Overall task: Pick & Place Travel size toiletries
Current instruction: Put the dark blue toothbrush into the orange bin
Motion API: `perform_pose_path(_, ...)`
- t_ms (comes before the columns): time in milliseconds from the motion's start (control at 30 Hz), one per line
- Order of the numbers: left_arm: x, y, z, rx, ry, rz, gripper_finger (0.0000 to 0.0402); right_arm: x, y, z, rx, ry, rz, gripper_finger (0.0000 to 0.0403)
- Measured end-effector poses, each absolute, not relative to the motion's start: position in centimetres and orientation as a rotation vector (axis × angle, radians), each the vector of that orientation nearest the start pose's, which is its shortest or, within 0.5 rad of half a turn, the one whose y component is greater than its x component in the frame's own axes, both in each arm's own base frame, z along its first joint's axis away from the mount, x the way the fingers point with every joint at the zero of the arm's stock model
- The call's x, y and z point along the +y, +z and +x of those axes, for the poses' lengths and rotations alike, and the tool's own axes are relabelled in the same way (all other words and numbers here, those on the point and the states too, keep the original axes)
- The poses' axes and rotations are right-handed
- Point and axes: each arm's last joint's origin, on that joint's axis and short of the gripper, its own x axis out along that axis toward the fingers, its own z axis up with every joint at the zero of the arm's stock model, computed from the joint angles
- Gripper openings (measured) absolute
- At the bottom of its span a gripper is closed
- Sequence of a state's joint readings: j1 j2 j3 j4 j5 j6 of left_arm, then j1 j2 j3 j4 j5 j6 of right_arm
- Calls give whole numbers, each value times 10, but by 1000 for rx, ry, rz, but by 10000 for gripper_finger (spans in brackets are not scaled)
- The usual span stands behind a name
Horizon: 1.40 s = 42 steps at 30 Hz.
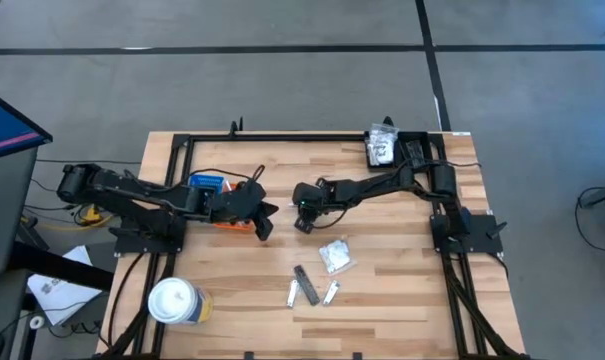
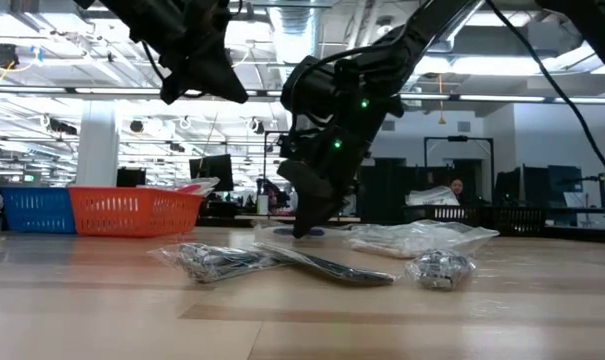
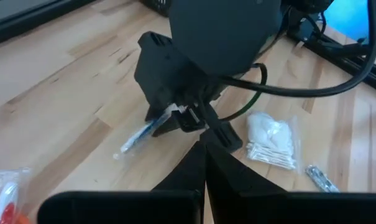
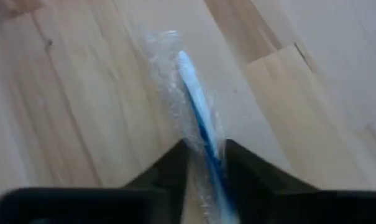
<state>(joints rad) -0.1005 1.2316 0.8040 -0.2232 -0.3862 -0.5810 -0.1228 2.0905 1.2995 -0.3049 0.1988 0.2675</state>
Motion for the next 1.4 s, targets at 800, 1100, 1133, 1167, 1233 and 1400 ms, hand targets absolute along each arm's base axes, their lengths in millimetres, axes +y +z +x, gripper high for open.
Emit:
perform_pose_path(800,-50,290,242,271,296,-165,0,-42,313,303,40,17,121,9)
perform_pose_path(1100,-75,302,253,93,190,-13,5,-18,333,281,-250,267,60,6)
perform_pose_path(1133,-76,303,256,68,157,-6,9,-14,333,283,-251,294,41,6)
perform_pose_path(1167,-78,304,258,51,123,3,16,-11,334,284,-255,322,25,7)
perform_pose_path(1233,-82,305,263,9,42,9,35,-2,336,287,-267,357,-10,7)
perform_pose_path(1400,-86,304,269,-43,-16,77,106,20,329,300,-257,427,-82,7)
